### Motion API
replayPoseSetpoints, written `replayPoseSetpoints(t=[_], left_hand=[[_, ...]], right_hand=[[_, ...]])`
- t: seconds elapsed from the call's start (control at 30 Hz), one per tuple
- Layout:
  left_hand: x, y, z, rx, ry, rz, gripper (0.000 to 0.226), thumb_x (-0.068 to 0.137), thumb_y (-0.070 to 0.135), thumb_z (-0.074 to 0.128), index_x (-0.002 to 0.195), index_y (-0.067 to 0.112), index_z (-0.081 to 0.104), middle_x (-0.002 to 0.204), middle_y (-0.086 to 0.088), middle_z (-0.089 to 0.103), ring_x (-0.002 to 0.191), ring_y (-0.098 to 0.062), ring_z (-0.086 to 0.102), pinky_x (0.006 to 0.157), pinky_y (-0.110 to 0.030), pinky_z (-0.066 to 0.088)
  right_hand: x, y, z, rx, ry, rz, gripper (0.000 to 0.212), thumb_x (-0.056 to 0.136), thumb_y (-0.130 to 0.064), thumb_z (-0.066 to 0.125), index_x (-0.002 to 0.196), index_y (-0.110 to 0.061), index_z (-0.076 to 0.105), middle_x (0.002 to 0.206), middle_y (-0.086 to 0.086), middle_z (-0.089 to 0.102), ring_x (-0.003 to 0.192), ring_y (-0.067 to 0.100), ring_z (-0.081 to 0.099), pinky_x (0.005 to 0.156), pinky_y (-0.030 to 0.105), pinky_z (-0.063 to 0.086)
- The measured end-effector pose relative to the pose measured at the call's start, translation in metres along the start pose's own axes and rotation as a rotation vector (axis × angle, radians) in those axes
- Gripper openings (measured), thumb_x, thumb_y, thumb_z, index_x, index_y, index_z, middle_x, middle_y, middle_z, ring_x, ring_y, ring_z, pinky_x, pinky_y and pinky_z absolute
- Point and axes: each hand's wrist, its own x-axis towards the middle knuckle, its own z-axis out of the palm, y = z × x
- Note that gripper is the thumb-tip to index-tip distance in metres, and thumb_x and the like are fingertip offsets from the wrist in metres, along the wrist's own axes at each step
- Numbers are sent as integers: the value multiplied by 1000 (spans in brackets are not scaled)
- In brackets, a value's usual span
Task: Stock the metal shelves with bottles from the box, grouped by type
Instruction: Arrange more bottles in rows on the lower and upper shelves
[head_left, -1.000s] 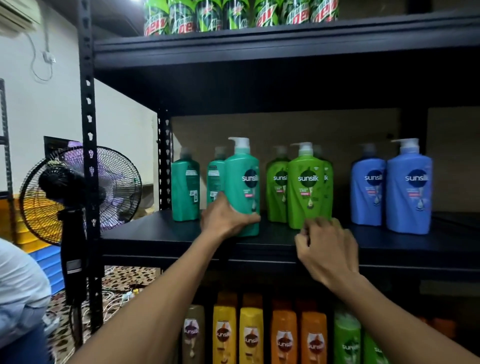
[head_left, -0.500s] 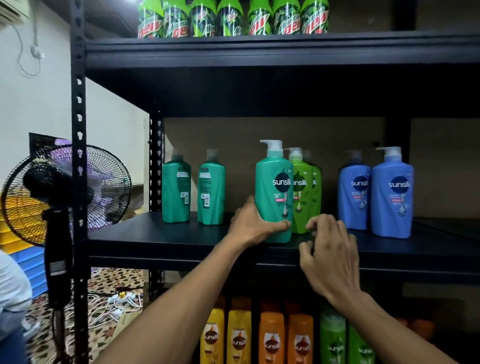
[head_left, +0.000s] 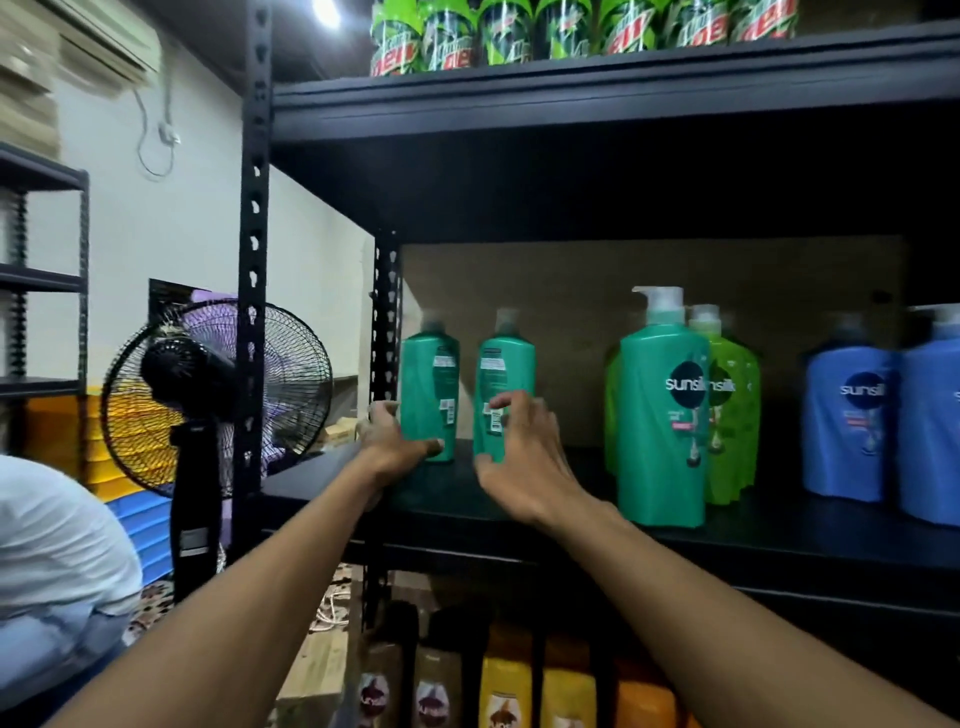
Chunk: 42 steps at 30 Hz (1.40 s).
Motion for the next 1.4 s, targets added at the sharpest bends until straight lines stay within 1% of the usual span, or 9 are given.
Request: replayPoseSetpoints(t=[0.13, 0.2, 0.37, 0.5, 0.6, 0.87, 1.0, 1.17, 1.4], left_hand=[[25, -9, -4, 58, -70, -149, 138, 69, 43, 92, 158, 6, -6, 164, -24, 4, 152, -40, 14, 125, -46, 24], [43, -13, 0, 61, -104, -162, 147, 64, 46, 94, 157, 7, -13, 165, -22, 6, 153, -38, 15, 124, -45, 24], [86, -28, 17, 3, -267, -69, 137, 40, 55, 102, 151, 15, 33, 142, 2, 54, 126, -23, 58, 113, -43, 46], [104, -40, 20, -91, -324, -2, 80, 53, 37, 100, 123, 23, 62, 113, 4, 72, 102, -13, 67, 91, -29, 54], [97, -38, 19, -88, -291, 52, 69, 60, 34, 98, 119, 24, 64, 108, 7, 72, 94, -7, 67, 77, -20, 52], [82, -36, 17, -10, -217, 107, 101, 49, 53, 99, 134, 23, 52, 122, 4, 67, 111, -16, 65, 102, -36, 53], [80, -34, 17, -12, -217, 100, 96, 55, 47, 98, 135, 20, 53, 121, 3, 67, 110, -17, 64, 101, -34, 53], [83, -36, 18, 6, -206, 106, 96, 52, 52, 98, 132, 21, 54, 121, 3, 68, 109, -17, 65, 101, -35, 54], [88, -38, 19, 19, -214, 116, 98, 51, 54, 98, 132, 21, 54, 121, 3, 68, 109, -16, 65, 101, -34, 54]], right_hand=[[47, 19, 27, 57, 156, 261, 88, 75, -30, 82, 138, -20, 21, 139, 11, 26, 132, 31, 26, 100, 33, 25], [70, 37, 36, 116, 213, 333, 99, 69, -36, 88, 139, -18, 21, 143, 14, 28, 136, 33, 26, 111, 38, 22], [95, 73, 51, 479, 98, 387, 88, 69, -27, 93, 119, -22, 21, 126, 4, 49, 114, 19, 52, 85, 28, 45], [101, 83, 57, 617, 86, 442, 72, 76, -20, 87, 121, -20, 31, 118, 3, 59, 92, 14, 61, 65, 23, 49], [101, 88, 55, 623, 94, 474, 67, 79, -20, 84, 125, -18, 37, 120, 4, 61, 97, 18, 63, 78, 30, 52], [99, 91, 51, 642, 47, 499, 84, 47, -57, 87, 118, -22, 59, 107, 3, 70, 102, 28, 67, 88, 41, 57], [88, 73, 37, 1032, 74, 494, 26, 95, -33, 51, 95, -13, 68, 75, 5, 76, 77, 25, 68, 71, 33, 57], [85, 73, 44, 937, 76, 493, 52, 95, -36, 64, 138, -11, 49, 126, 14, 64, 99, 24, 67, 70, 32, 54], [84, 80, 43, 829, 24, 411, 84, 76, -38, 82, 146, -17, 40, 120, 3, 62, 89, 7, 61, 62, 24, 43]])
